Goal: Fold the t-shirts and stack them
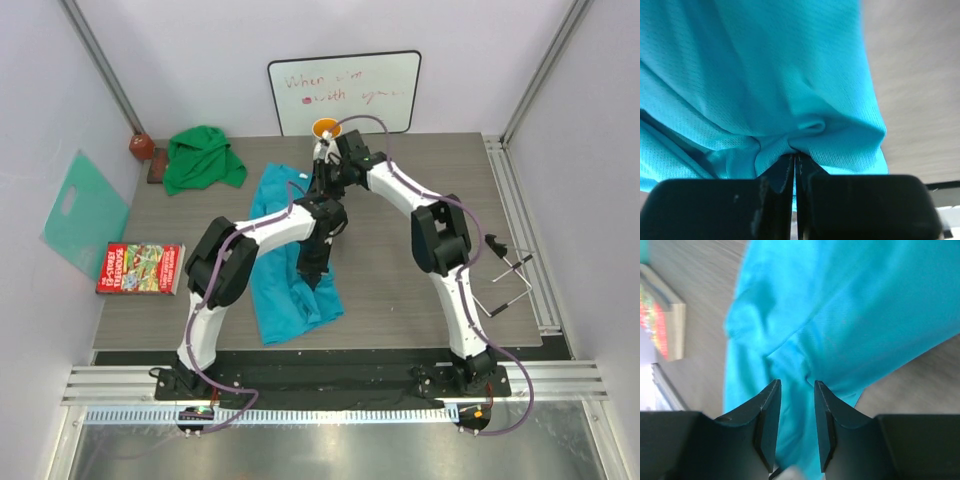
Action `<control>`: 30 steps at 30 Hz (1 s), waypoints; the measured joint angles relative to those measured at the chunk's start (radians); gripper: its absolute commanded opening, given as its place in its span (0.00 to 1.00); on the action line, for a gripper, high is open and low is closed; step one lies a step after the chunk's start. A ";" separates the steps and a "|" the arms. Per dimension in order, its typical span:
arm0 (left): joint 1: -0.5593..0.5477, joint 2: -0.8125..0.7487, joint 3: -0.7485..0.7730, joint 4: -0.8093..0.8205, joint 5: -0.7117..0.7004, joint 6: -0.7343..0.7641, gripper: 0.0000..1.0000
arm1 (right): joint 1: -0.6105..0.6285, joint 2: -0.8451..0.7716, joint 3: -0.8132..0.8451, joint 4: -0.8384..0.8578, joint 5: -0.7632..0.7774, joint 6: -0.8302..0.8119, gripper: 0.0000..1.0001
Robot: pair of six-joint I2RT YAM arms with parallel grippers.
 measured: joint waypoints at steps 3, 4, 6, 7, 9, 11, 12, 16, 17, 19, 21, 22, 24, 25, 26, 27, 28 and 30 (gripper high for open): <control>0.012 0.038 0.084 0.014 0.006 0.021 0.03 | -0.006 -0.105 -0.051 0.003 0.000 0.005 0.39; 0.013 0.041 0.097 0.021 0.010 0.023 0.04 | -0.009 -0.139 -0.066 0.007 0.002 0.006 0.39; 0.014 0.034 0.105 0.032 0.024 0.027 0.06 | -0.016 -0.196 -0.090 0.012 0.002 0.008 0.45; 0.014 0.030 0.104 0.035 0.034 0.031 0.07 | -0.020 -0.214 -0.097 0.012 0.000 0.009 0.46; 0.012 0.019 0.089 0.047 0.051 0.041 0.09 | -0.026 -0.245 -0.109 0.011 -0.004 0.011 0.46; 0.012 -0.001 0.060 0.051 0.064 0.048 0.12 | -0.029 -0.255 -0.112 0.011 -0.008 0.011 0.47; 0.012 -0.014 0.041 0.052 0.068 0.050 0.13 | -0.028 -0.256 -0.112 0.011 -0.009 0.011 0.47; 0.011 -0.066 0.003 0.043 0.074 0.060 0.19 | -0.028 -0.256 -0.118 -0.003 -0.015 0.012 0.47; 0.011 -0.085 -0.002 0.040 0.074 0.065 0.21 | -0.028 -0.256 -0.122 -0.003 -0.016 0.012 0.47; 0.014 -0.137 -0.002 0.041 0.069 0.074 0.22 | -0.031 -0.259 -0.140 -0.001 -0.018 0.012 0.47; 0.027 -0.197 -0.001 0.047 0.066 0.074 0.24 | -0.034 -0.274 -0.185 -0.003 -0.019 0.011 0.47; 0.039 -0.230 0.000 0.054 0.065 0.074 0.25 | -0.035 -0.284 -0.214 -0.007 -0.018 0.011 0.47; 0.072 -0.281 0.006 0.043 0.069 0.077 0.29 | -0.037 -0.303 -0.261 -0.003 -0.008 0.014 0.47; 0.094 -0.299 0.012 0.053 0.052 0.075 0.29 | -0.042 -0.314 -0.286 -0.007 -0.006 0.010 0.47; 0.122 -0.311 0.024 0.065 0.032 0.075 0.29 | -0.045 -0.327 -0.315 -0.015 -0.002 0.007 0.47; 0.153 -0.314 0.044 0.076 0.008 0.076 0.28 | -0.048 -0.340 -0.343 -0.029 0.002 0.003 0.47; 0.186 -0.312 0.063 0.094 -0.019 0.077 0.28 | -0.048 -0.351 -0.370 -0.042 0.005 0.000 0.47; 0.246 -0.280 0.119 0.111 -0.067 0.084 0.26 | -0.047 -0.368 -0.427 -0.063 0.005 -0.008 0.47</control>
